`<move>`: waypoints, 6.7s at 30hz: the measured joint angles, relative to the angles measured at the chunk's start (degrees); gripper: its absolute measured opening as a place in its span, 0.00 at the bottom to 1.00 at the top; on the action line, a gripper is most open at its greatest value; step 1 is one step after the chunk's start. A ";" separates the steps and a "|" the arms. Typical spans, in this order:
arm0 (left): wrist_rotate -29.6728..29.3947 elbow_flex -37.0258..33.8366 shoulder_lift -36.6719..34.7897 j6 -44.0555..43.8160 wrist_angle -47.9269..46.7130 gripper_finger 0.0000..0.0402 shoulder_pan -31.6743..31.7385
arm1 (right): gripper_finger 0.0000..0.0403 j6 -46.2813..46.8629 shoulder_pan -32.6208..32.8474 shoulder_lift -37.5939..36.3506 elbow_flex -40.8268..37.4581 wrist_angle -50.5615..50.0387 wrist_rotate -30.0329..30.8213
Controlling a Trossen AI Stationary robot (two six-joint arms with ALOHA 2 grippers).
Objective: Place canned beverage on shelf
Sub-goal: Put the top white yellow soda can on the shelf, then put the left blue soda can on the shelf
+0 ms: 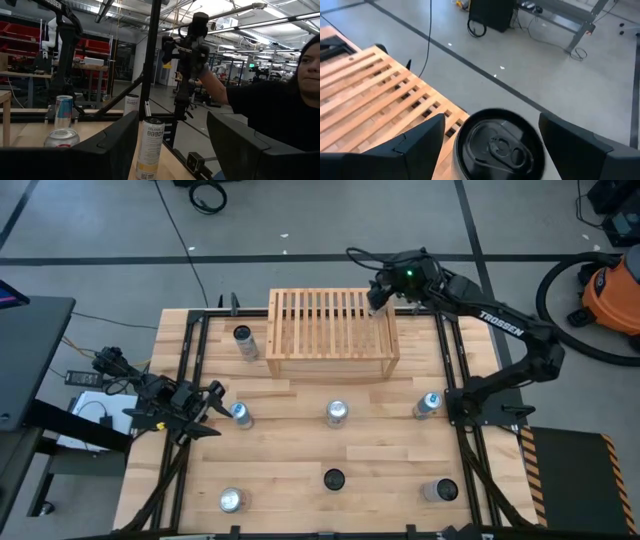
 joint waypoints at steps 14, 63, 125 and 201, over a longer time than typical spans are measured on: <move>0.00 0.00 0.00 0.51 0.31 0.60 0.00 | 0.82 -1.20 1.32 -9.08 -0.02 3.76 -7.90; -21.00 -0.02 -0.02 -0.81 0.89 0.60 0.02 | 0.82 15.78 41.80 -6.61 -0.04 -5.10 -2.66; -17.83 -0.02 -0.02 1.99 0.70 0.62 0.00 | 0.82 12.27 47.39 -0.58 -0.04 4.29 -1.71; -26.48 26.03 35.03 -27.57 -44.87 0.96 0.00 | 0.82 12.38 47.39 -0.60 -0.04 2.54 -1.75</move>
